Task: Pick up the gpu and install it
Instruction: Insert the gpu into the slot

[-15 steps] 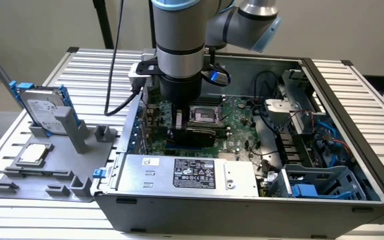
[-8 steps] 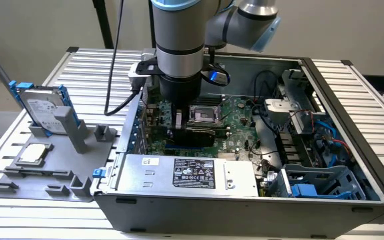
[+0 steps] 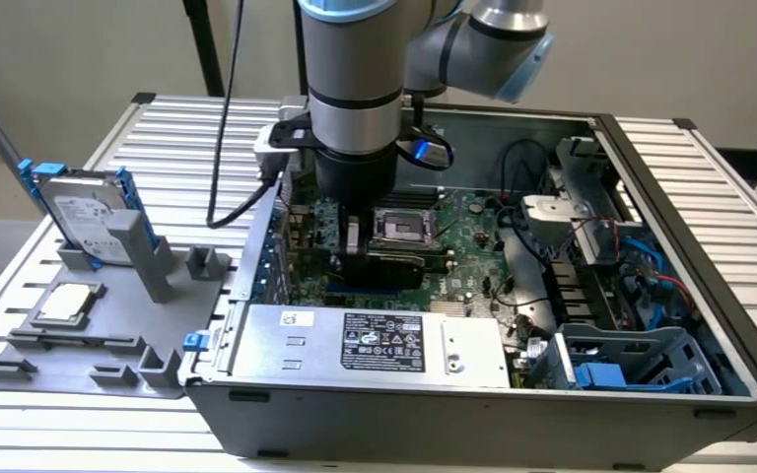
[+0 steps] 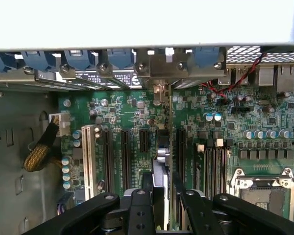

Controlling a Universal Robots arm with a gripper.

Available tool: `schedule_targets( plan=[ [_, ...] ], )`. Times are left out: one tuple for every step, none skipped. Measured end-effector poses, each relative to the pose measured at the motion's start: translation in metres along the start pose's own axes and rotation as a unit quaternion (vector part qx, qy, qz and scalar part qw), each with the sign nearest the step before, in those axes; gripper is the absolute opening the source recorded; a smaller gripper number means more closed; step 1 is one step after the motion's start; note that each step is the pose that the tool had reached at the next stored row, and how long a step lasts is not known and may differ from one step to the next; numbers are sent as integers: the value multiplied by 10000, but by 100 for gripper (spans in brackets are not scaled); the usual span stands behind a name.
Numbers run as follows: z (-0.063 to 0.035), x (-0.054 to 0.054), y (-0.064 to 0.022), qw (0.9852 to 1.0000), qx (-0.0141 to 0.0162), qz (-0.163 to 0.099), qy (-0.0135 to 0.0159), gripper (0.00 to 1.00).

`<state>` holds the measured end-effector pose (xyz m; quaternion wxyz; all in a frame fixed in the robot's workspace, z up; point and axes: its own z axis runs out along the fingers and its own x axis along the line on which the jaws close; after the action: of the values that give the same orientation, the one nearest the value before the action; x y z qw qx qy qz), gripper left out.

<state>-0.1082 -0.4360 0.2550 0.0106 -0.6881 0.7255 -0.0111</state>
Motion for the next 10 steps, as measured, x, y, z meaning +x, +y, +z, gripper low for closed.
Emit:
schedule_targets(
  plan=[
    [-1,-1,1,10000,0,0,0,27],
    [-1,-1,2,10000,0,0,0,27],
    [-1,-1,3,10000,-1,0,1,27],
    [-1,-1,5,10000,-1,0,2,27],
    [0,-1,5,10000,-2,0,2,27],
    [1,-1,5,10000,-2,0,2,27],
    [2,-1,6,10000,-2,0,3,27],
    [4,-1,6,10000,-2,0,3,27],
    [6,-1,7,10000,-2,0,4,27],
    [9,-1,7,10000,-2,0,5,27]
  ],
)
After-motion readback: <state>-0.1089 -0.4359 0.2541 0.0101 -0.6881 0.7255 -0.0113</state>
